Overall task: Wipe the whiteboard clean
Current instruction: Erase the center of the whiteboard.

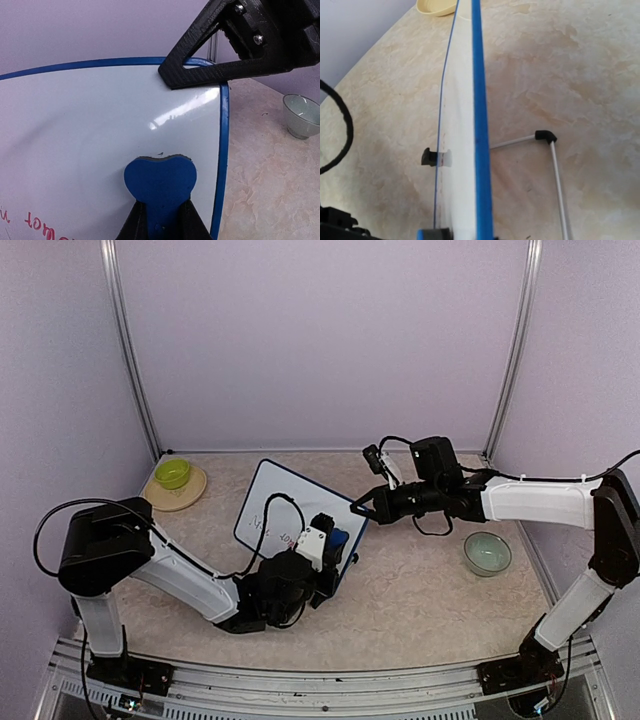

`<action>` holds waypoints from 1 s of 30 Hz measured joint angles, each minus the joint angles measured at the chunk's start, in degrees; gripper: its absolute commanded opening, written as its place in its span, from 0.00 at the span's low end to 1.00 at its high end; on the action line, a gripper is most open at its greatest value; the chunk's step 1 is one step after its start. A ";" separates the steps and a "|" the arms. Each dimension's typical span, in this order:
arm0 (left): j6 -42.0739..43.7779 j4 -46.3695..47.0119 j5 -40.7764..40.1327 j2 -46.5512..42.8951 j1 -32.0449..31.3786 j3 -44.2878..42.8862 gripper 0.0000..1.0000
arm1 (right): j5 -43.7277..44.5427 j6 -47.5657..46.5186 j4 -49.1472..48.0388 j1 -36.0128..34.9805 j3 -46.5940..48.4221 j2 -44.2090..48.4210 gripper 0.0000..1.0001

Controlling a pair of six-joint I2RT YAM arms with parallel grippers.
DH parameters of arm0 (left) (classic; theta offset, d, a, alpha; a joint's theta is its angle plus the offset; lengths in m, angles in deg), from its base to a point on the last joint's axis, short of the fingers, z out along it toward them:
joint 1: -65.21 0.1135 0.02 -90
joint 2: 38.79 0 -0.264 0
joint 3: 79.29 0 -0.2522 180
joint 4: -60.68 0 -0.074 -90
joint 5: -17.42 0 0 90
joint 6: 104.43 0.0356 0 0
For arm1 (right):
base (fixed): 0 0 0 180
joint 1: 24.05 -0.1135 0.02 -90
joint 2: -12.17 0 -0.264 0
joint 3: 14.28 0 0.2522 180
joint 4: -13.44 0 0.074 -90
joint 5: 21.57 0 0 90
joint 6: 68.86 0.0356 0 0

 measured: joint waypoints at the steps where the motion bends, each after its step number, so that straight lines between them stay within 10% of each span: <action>1: -0.50 -0.07 0.46 -0.09 0.35 0.07 0.14 | 0.20 -0.02 -0.04 0.00 0.00 -0.04 0.00; 13: -3.39 -3.89 -3.28 -4.15 10.58 1.51 0.14 | 0.68 0.20 -0.24 0.00 0.00 -0.24 0.00; 30: 1.97 -2.01 -1.64 -0.48 -1.03 -0.26 0.14 | -0.48 -0.59 0.33 0.00 0.50 -0.26 0.00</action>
